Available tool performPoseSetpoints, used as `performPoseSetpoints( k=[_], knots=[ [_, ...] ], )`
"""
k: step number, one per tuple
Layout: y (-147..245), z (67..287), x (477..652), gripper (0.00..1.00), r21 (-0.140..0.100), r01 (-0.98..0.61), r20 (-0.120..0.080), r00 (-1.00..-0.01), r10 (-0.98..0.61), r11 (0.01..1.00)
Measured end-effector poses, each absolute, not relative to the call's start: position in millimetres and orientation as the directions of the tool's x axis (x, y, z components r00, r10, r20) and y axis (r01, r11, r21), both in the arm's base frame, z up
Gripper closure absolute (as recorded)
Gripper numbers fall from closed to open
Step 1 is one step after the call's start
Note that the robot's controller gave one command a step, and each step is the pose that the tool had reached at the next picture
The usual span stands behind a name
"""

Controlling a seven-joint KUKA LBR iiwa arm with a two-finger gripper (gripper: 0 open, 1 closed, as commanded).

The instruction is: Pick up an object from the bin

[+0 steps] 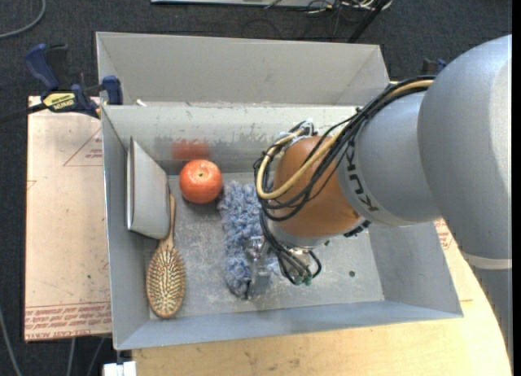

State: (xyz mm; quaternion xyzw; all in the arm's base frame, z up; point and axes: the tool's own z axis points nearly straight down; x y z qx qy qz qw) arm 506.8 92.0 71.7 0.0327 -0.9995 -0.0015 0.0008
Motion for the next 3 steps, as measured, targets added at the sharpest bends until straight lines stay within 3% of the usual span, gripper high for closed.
performPoseSetpoints(
  k=[1,2,3],
  knots=[
    [92,72,506.8,1.0,0.003,-0.065,0.001,-0.998,-0.065,0.998],
    [93,102,501.3,1.0,0.002,-0.04,0.01,-0.999,-0.04,0.999],
    [124,205,511.5,1.0,0.004,-0.035,0.0,-0.999,-0.035,0.999]
  ],
)
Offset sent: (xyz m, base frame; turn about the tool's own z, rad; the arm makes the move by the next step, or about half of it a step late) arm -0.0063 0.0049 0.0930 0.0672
